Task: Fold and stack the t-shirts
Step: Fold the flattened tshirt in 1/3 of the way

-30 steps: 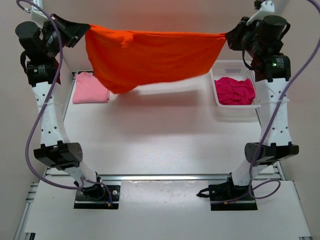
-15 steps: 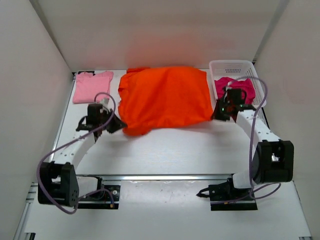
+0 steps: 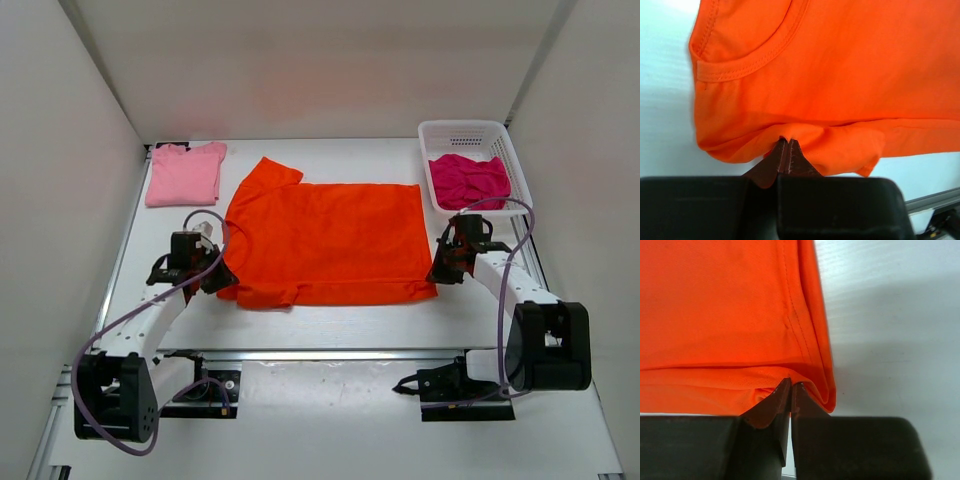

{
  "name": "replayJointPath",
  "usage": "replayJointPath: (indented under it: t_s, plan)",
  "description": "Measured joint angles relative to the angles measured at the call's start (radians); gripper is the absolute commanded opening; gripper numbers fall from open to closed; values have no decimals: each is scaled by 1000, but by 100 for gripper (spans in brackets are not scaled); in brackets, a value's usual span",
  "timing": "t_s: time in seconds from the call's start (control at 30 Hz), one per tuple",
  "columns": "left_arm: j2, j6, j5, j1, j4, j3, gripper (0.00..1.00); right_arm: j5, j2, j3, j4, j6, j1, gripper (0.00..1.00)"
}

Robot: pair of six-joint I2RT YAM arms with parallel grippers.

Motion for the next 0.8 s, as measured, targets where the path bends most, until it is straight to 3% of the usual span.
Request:
replayJointPath:
  t_s: [0.2, 0.5, 0.8]
  plan:
    - [0, 42, -20, -35, -63, 1, 0, -3, -13, -8, -37, -3, -24, 0]
    - [-26, 58, -14, 30, -83, 43, 0, -23, -37, -16, -47, -5, -51, 0]
    - [100, 53, -1, 29, -58, 126, 0, -39, 40, 90, -55, -17, -60, 0]
